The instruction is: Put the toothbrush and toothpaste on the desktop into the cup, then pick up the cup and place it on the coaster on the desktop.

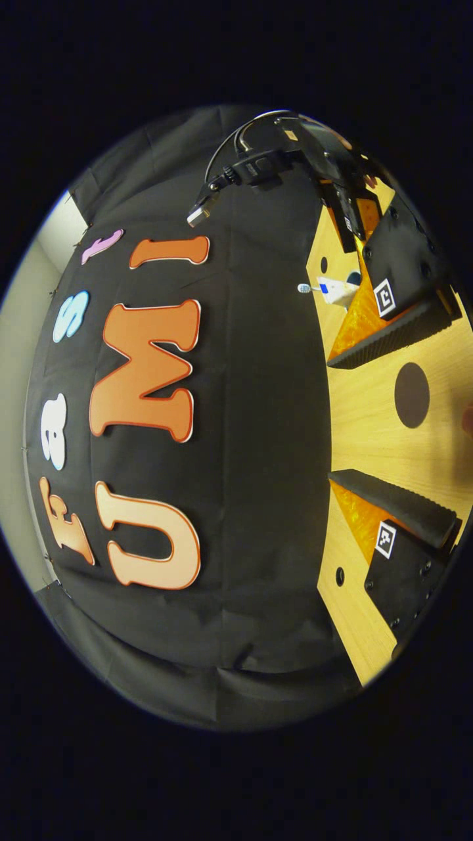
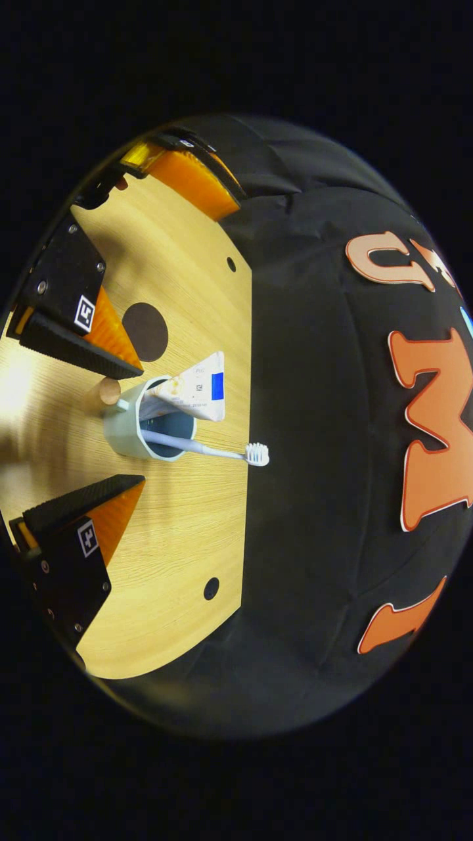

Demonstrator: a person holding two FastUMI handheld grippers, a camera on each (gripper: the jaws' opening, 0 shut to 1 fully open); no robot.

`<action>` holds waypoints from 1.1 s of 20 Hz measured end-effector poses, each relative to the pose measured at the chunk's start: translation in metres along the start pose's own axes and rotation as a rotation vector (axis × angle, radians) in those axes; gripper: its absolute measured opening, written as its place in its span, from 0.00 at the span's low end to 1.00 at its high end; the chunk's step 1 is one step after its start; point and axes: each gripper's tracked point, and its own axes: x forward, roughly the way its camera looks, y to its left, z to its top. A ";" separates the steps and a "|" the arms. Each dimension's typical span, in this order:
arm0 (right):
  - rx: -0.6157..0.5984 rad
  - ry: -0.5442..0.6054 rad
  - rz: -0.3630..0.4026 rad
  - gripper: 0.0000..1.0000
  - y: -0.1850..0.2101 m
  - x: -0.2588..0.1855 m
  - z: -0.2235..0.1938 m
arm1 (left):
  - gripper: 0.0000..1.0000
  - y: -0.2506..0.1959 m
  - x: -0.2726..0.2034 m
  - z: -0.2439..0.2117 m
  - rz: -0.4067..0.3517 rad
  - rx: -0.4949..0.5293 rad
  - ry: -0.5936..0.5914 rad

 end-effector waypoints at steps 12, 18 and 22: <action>-0.086 0.333 -0.039 0.81 -0.002 0.031 -0.038 | 0.97 0.039 -0.024 -0.015 0.037 -0.045 0.019; 0.001 0.430 -0.014 0.69 -0.003 0.037 -0.052 | 0.97 0.041 -0.034 -0.029 0.020 -0.028 0.059; 0.000 0.452 0.008 0.45 0.010 0.045 -0.058 | 0.97 0.042 -0.039 -0.037 0.022 -0.035 0.082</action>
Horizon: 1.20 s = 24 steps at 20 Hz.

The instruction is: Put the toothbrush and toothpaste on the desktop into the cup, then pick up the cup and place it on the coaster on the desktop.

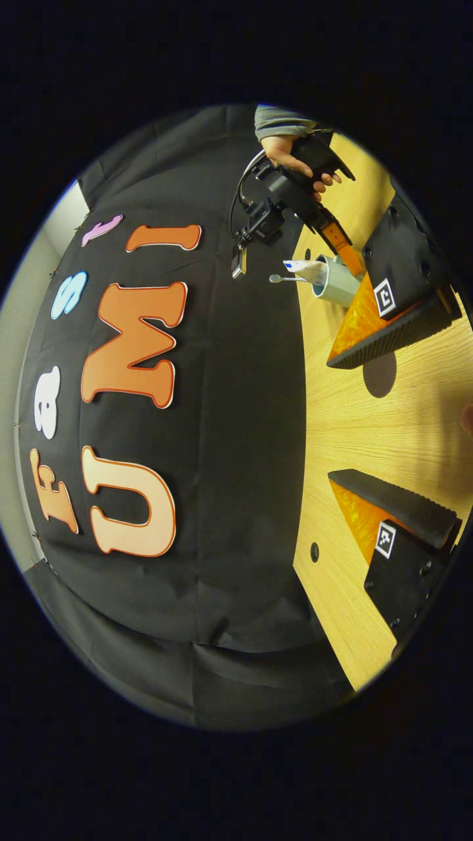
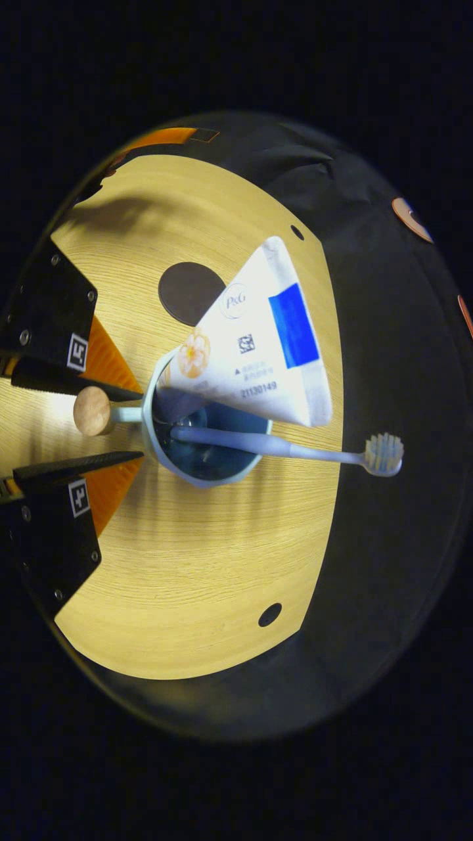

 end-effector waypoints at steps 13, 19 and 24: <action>-0.050 -0.086 -0.013 0.23 -0.003 0.001 0.014 | 0.97 0.016 -0.012 -0.028 0.038 0.006 0.070; -0.147 -0.114 0.034 0.23 -0.003 0.004 0.019 | 0.97 0.019 -0.018 -0.035 0.048 -0.006 0.084; -0.205 -0.122 0.075 0.23 -0.001 0.005 0.025 | 0.97 0.027 -0.024 -0.036 0.064 -0.004 0.085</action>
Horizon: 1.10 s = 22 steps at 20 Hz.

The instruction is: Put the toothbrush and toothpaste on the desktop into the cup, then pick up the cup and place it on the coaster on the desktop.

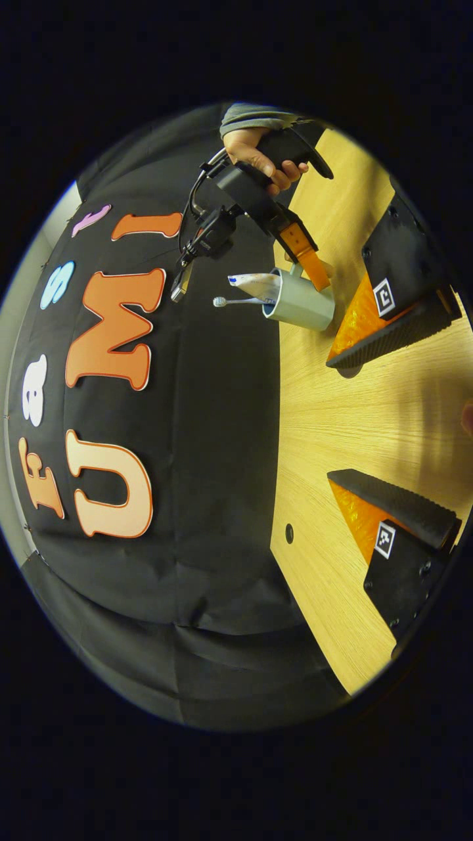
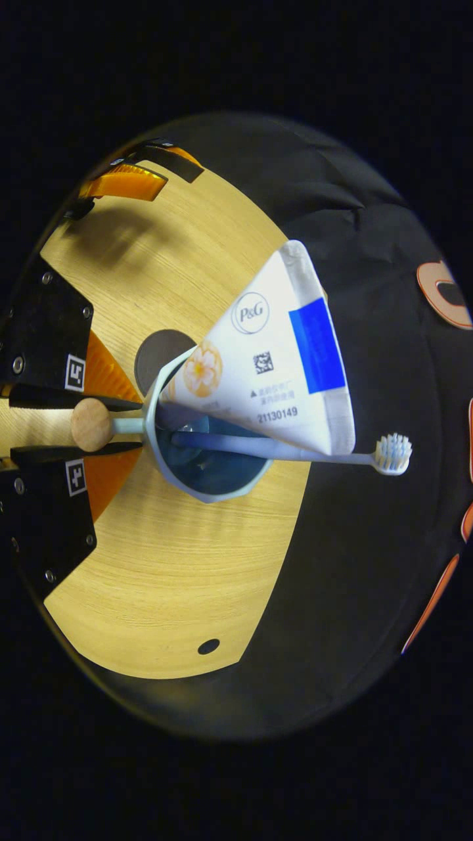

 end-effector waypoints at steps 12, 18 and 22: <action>-0.068 0.053 0.062 0.23 0.001 0.001 -0.005 | 0.97 0.020 -0.006 -0.014 0.042 -0.022 0.027; -0.067 0.070 0.064 0.23 0.002 -0.001 -0.006 | 0.97 0.023 -0.003 -0.022 0.043 -0.033 0.045; -0.047 0.083 0.095 0.27 0.005 -0.001 -0.011 | 0.96 0.018 -0.001 -0.030 0.036 -0.045 0.068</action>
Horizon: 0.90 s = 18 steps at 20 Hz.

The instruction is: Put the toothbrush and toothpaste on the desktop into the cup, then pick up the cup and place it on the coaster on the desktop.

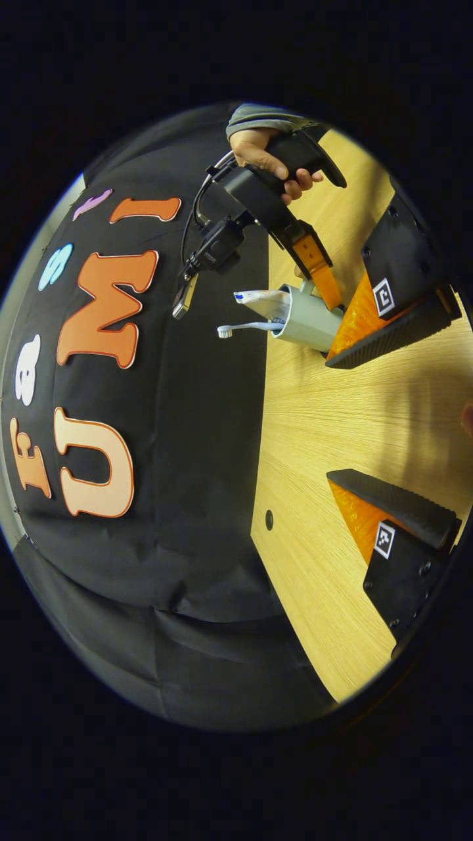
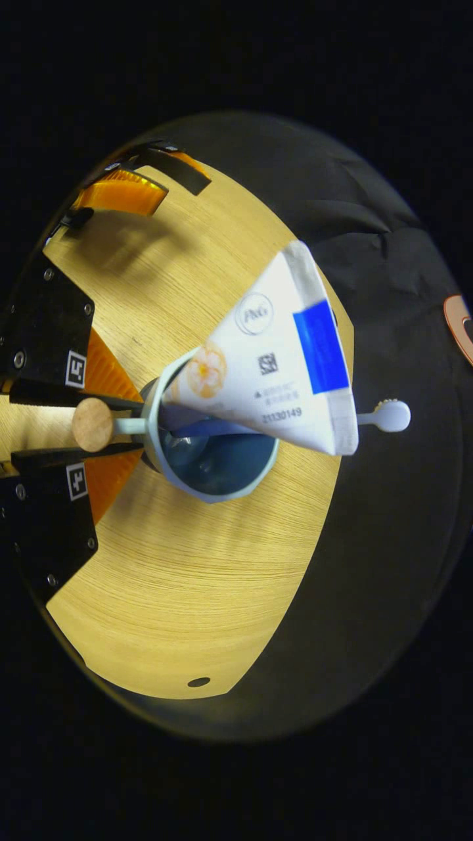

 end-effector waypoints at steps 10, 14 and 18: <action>-0.007 -0.210 0.093 0.83 0.006 -0.056 0.013 | 0.97 -0.022 -0.004 0.030 -0.002 0.066 -0.066; 0.023 -0.346 0.104 0.90 -0.007 -0.096 0.014 | 0.97 -0.041 -0.006 0.050 -0.019 0.097 -0.108; -0.004 -0.493 0.037 0.91 -0.037 -0.124 0.007 | 0.96 -0.058 -0.010 0.072 -0.033 0.104 -0.158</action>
